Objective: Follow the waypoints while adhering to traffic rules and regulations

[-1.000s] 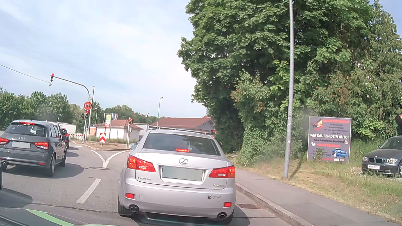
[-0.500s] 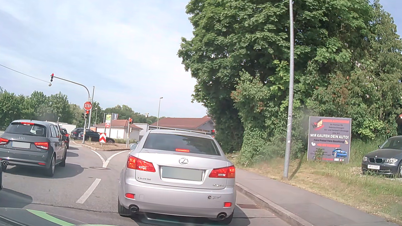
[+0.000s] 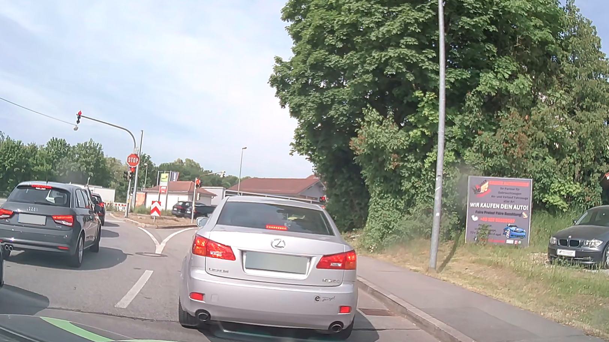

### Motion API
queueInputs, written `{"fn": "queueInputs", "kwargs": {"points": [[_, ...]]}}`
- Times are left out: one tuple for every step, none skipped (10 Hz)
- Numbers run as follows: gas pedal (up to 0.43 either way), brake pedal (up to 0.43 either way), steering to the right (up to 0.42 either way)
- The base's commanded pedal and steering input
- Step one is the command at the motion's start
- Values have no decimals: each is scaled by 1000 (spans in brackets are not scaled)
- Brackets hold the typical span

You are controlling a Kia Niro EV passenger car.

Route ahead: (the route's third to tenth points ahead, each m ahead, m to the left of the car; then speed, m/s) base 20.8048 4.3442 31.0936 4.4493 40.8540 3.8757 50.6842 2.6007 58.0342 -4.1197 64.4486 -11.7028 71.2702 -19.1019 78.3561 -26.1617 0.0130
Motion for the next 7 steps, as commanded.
{"fn": "queueInputs", "kwargs": {"points": [[0,421,-113],[0,421,-113],[0,421,-114],[0,415,-113],[0,415,-114],[0,415,-114],[0,415,-114]]}}
